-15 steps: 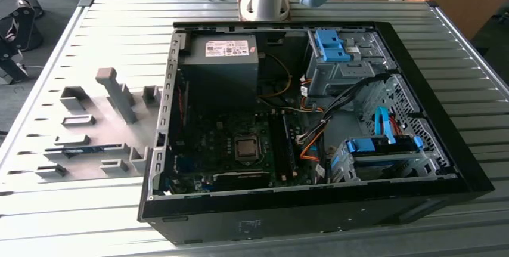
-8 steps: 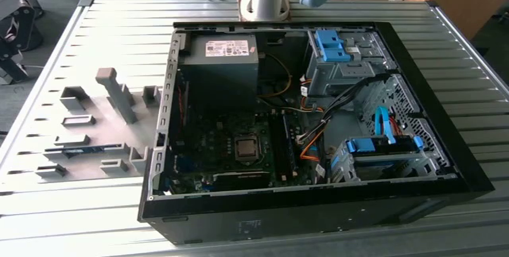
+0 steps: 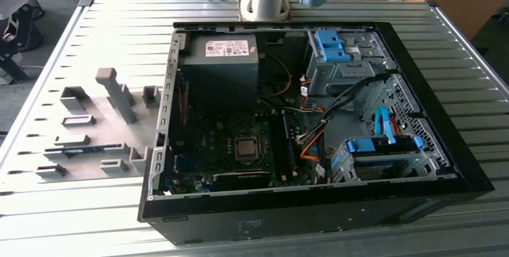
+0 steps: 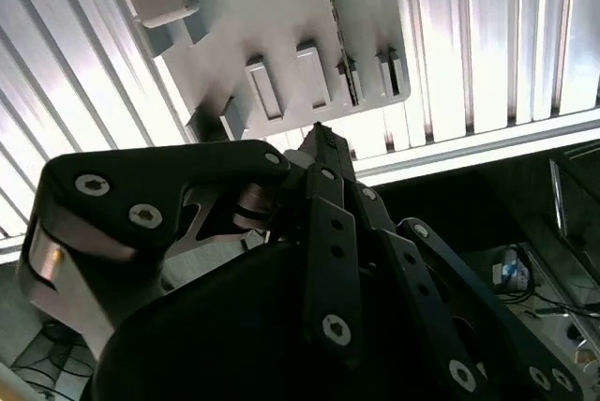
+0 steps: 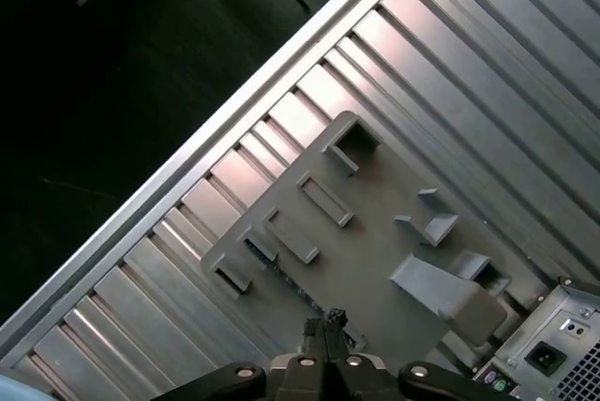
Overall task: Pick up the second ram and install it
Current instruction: 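Pick up the second ram and move it above second insertion slot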
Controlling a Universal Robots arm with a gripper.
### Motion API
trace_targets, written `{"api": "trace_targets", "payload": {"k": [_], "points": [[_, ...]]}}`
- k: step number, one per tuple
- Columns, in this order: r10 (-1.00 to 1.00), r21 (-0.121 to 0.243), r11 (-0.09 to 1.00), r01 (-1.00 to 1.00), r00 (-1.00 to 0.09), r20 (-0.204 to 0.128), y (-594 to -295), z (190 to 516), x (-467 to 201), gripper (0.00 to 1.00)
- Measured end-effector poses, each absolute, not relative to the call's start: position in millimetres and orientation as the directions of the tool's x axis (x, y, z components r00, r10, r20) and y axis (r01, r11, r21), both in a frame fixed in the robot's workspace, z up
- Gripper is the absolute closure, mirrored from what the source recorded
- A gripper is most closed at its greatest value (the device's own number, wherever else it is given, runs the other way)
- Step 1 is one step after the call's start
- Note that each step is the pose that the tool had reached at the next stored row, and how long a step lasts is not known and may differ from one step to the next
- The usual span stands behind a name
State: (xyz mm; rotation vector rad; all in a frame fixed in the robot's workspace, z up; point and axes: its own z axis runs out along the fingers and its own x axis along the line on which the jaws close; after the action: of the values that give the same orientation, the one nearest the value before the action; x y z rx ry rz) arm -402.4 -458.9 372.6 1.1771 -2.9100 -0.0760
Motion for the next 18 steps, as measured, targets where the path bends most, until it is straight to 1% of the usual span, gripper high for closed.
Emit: {"api": "trace_targets", "payload": {"k": [4, 18], "points": [[-0.729, 0.045, 0.683, -0.729, -0.684, -0.017, -459.0, 372.6, -402.7, 0.90], [-0.739, 0.045, 0.672, -0.739, -0.674, -0.016, -459.0, 372.5, -402.9, 0.90]]}}
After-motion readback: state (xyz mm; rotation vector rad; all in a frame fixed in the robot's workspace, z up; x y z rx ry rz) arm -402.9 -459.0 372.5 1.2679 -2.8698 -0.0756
